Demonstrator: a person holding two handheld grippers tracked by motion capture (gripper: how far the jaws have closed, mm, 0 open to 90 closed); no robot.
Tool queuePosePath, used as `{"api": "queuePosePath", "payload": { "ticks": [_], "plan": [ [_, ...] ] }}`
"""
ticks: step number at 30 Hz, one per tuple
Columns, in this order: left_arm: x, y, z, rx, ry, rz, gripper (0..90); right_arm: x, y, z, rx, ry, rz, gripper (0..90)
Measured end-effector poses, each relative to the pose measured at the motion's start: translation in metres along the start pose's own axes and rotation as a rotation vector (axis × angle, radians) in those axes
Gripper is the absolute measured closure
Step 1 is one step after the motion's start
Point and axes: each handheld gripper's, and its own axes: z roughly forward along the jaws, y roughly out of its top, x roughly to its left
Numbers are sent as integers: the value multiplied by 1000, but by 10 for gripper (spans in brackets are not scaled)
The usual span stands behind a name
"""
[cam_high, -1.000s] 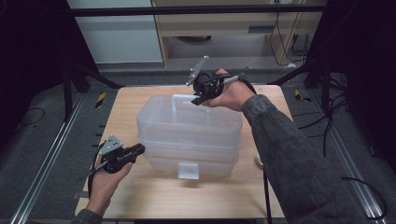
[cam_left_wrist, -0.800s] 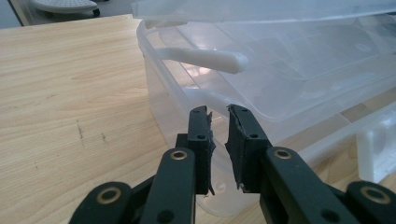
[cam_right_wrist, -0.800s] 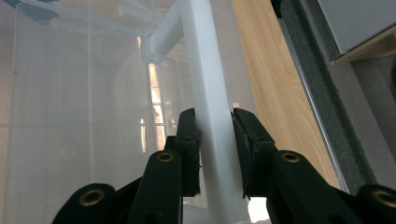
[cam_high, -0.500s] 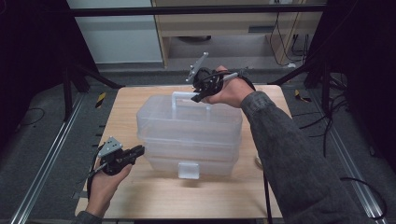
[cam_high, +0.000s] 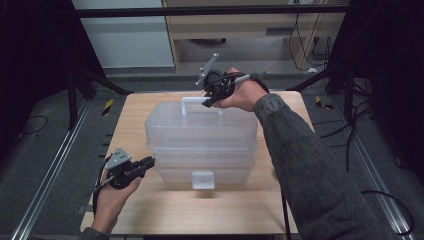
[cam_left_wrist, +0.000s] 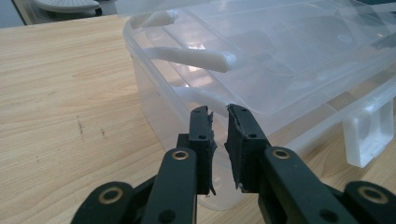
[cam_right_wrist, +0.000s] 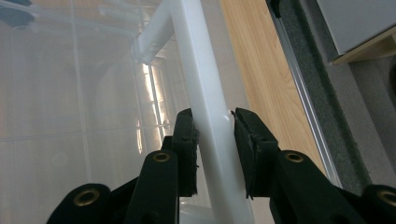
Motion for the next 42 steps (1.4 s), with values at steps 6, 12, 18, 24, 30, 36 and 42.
{"api": "queuePosePath", "payload": {
  "ticks": [6, 12, 18, 24, 30, 36, 42],
  "plan": [
    [1, 0, 0, 1, -9, -6, 792, -8, 1, 1, 3, 2, 25, 694],
    [1, 0, 0, 3, -8, -2, 792, -13, 3, 2, 9, -1, 35, 688],
    [1, 0, 0, 2, -8, -1, 793, -16, 4, 2, 12, -9, 42, 685],
    [1, 0, 0, 2, -6, 2, 793, -19, 4, 2, 16, -9, 52, 683],
    [1, 0, 0, 2, -5, 6, 793, -22, 4, 2, 12, -11, 59, 679],
    [1, 0, 0, 3, -7, 6, 793, -25, 5, 1, 19, -14, 64, 673],
    [2, 0, 0, 4, -9, 6, 793, -27, 4, 2, 15, -17, 71, 664]
  ]
}}
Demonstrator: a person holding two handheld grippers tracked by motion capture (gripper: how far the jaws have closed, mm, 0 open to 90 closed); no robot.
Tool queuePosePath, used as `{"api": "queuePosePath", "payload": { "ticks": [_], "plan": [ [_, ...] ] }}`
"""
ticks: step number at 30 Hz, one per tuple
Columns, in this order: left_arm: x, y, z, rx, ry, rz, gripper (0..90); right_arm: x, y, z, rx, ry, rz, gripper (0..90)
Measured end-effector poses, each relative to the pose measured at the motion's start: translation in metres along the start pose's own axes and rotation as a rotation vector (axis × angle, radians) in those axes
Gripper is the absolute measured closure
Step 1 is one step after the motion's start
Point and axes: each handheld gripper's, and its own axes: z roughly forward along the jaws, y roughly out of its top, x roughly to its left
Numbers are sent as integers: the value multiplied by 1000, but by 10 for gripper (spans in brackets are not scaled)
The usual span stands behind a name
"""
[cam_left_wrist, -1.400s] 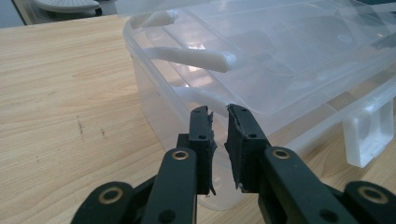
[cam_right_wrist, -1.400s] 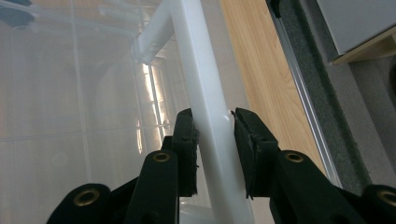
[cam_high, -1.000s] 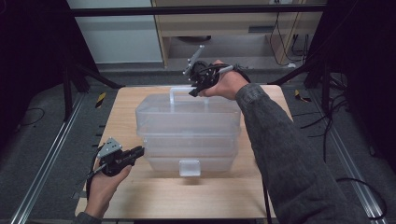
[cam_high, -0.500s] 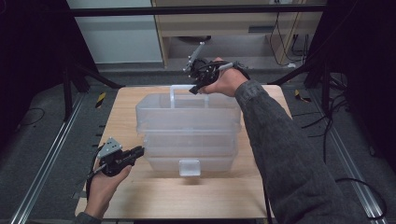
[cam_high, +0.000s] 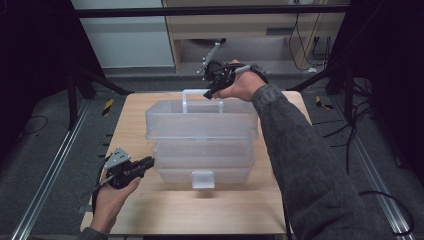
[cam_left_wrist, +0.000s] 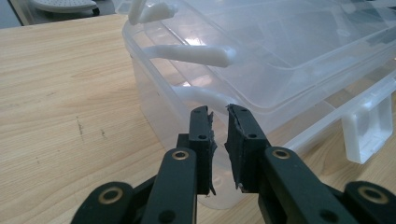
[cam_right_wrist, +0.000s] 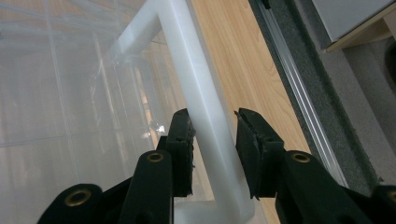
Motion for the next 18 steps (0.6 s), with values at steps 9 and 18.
{"api": "queuePosePath", "payload": {
  "ticks": [9, 18],
  "plan": [
    [0, 0, 0, 0, 0, 1, 792, -5, 0, 0, 5, -7, 12, 656],
    [0, 0, 0, 1, -1, 1, 793, -6, -2, -1, 3, -7, 20, 651]
  ]
}}
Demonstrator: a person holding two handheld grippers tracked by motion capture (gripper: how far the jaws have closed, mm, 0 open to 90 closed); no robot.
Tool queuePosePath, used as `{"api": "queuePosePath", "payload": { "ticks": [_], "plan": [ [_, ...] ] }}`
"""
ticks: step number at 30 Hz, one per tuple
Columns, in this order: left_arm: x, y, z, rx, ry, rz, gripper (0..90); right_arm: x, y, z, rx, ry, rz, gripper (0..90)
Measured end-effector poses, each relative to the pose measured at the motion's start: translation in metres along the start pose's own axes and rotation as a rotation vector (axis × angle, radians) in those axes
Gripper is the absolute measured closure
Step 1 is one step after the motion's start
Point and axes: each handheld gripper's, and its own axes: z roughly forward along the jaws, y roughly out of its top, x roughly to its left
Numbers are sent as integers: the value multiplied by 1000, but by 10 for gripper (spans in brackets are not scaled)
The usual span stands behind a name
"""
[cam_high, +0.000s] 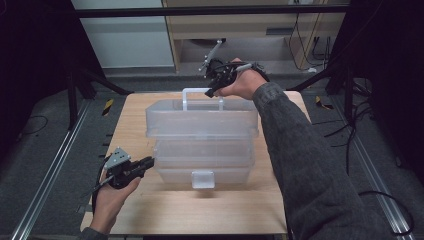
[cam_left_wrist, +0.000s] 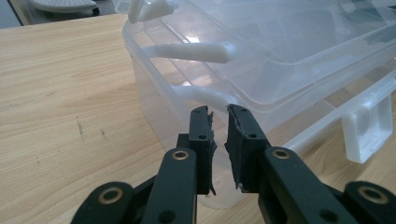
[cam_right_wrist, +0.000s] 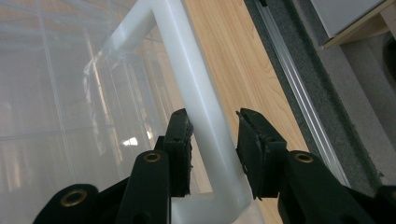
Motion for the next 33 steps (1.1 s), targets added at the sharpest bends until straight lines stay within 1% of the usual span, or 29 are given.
{"api": "queuePosePath", "payload": {
  "ticks": [9, 11, 14, 18, 20, 22, 24, 25, 26, 29, 30, 31, 32, 33],
  "plan": [
    [1, 0, 0, 0, -2, -1, 793, -3, -1, 0, -3, 1, 10, 658],
    [2, 0, 0, 0, -10, -13, 792, -3, -1, 1, -2, 2, 16, 658],
    [3, 0, 0, -6, -17, -20, 790, -2, 0, 1, 2, 6, 16, 658],
    [2, 0, 0, -9, -10, -14, 791, -2, 0, 1, 2, 11, 13, 659],
    [1, 0, -3, -16, 10, -8, 795, -2, 0, 1, 2, 12, 15, 659],
    [2, 1, -6, -25, 13, -14, 797, -2, 0, 1, 2, 15, 12, 658],
    [4, 5, -12, -45, 19, -22, 806, -2, 0, 1, 3, 15, 11, 658],
    [4, 5, -12, -45, 19, -22, 811, -2, 0, 1, 3, 15, 11, 658],
    [5, 10, -17, -68, 12, -25, 818, -2, 0, 1, 2, 14, 8, 658],
    [6, 20, -20, -86, -7, -23, 837, -2, 0, 1, 1, 16, 9, 659],
    [6, 24, -21, -88, -17, -26, 850, -2, 0, 1, 3, 16, 8, 658],
    [6, 24, -21, -88, -17, -26, 871, -2, 1, 1, 6, 15, 5, 659],
    [7, 30, -20, -87, -36, -27, 888, -2, 1, 0, 11, 15, 6, 659],
    [7, 30, -20, -87, -36, -27, 895, -1, 1, 0, 12, 16, 8, 659]
  ]
}}
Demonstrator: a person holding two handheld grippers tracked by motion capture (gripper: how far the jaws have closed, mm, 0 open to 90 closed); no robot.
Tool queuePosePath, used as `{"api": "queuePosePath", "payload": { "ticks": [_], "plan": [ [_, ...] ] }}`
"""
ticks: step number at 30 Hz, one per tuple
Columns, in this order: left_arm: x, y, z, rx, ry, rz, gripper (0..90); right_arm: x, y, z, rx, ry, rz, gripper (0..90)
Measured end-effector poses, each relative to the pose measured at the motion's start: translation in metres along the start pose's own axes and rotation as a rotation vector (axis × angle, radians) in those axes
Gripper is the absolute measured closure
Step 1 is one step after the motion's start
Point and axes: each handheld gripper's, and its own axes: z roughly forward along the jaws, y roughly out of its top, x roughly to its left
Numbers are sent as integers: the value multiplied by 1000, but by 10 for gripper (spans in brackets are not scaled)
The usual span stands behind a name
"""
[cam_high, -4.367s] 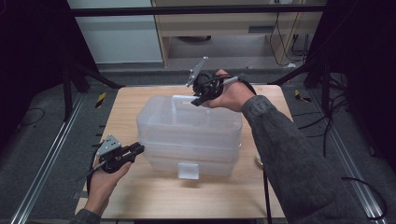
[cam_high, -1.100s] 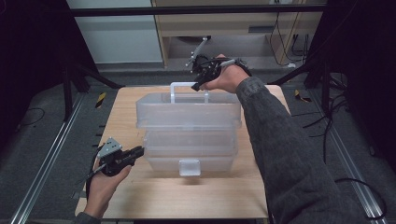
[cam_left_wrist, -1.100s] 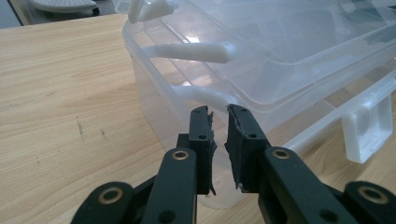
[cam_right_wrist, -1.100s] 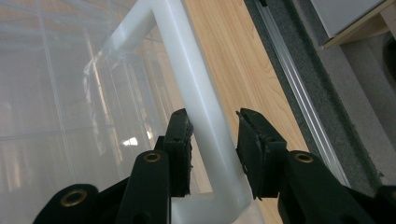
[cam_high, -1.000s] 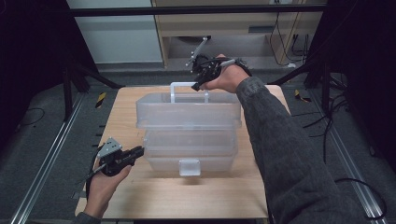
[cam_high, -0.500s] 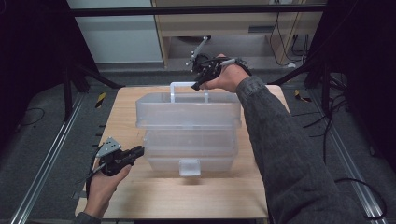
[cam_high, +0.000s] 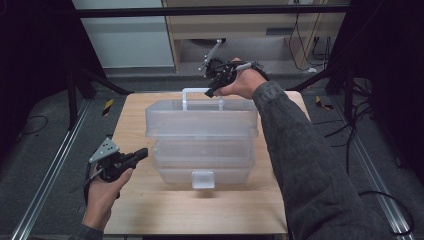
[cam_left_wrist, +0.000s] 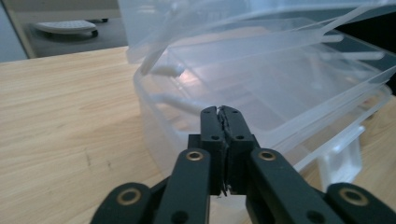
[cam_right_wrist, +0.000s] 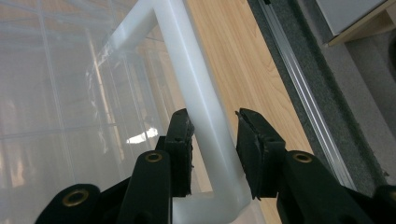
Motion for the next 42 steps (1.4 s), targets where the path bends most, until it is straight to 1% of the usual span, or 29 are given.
{"api": "queuePosePath", "payload": {
  "ticks": [1, 4, 6, 8, 12, 16, 18, 24, 25, 26, 27, 30, 31, 32, 34, 35, 38, 41, 42],
  "plan": [
    [0, 5, 1, 2, -4, 12, 898, 0, 0, 0, -3, -1, -3, 659],
    [-2, 14, 5, 6, -32, 12, 899, 0, 0, 0, -5, 2, -9, 659],
    [-3, 16, 6, 5, -35, 14, 899, 0, 0, 0, -6, 2, -8, 659],
    [-4, 22, 10, -2, -38, 16, 899, 0, -1, 0, -7, 4, -4, 659],
    [-6, 28, 11, -18, -40, 20, 898, 0, -1, 0, -10, 6, -6, 659],
    [-5, 31, 11, -25, -40, 16, 898, 1, -1, 0, -9, 10, -3, 659],
    [-5, 32, 11, -19, -42, 17, 899, 1, -2, 0, -11, 10, 0, 657],
    [-7, 32, 13, -10, -49, 23, 899, 3, -5, -7, -29, 8, 4, 594],
    [-7, 32, 13, -12, -49, 23, 898, 3, -6, -11, -34, 0, 6, 585],
    [-7, 32, 13, -12, -49, 23, 899, 3, -6, -11, -34, 0, 6, 585],
    [-8, 33, 14, -6, -52, 28, 899, 4, -8, -18, -47, -12, 16, 571],
    [-9, 35, 15, -5, -53, 32, 898, 4, -12, -28, -62, -35, 23, 565],
    [-9, 35, 16, -5, -54, 34, 898, 5, -14, -32, -71, -50, 24, 560],
    [-9, 35, 16, -5, -54, 34, 899, 5, -14, -32, -71, -50, 24, 560],
    [-10, 36, 17, -2, -55, 36, 898, 7, -19, -43, -96, -79, 39, 560],
    [-10, 37, 18, 0, -56, 38, 898, 10, -25, -52, -114, -104, 53, 587],
    [-9, 38, 18, 3, -55, 42, 898, 14, -34, -63, -129, -142, 70, 626],
    [-9, 39, 19, 8, -51, 43, 898, 21, -45, -74, -133, -167, 81, 683],
    [-9, 39, 19, 9, -51, 43, 898, 23, -49, -77, -131, -168, 86, 710]
  ]
}}
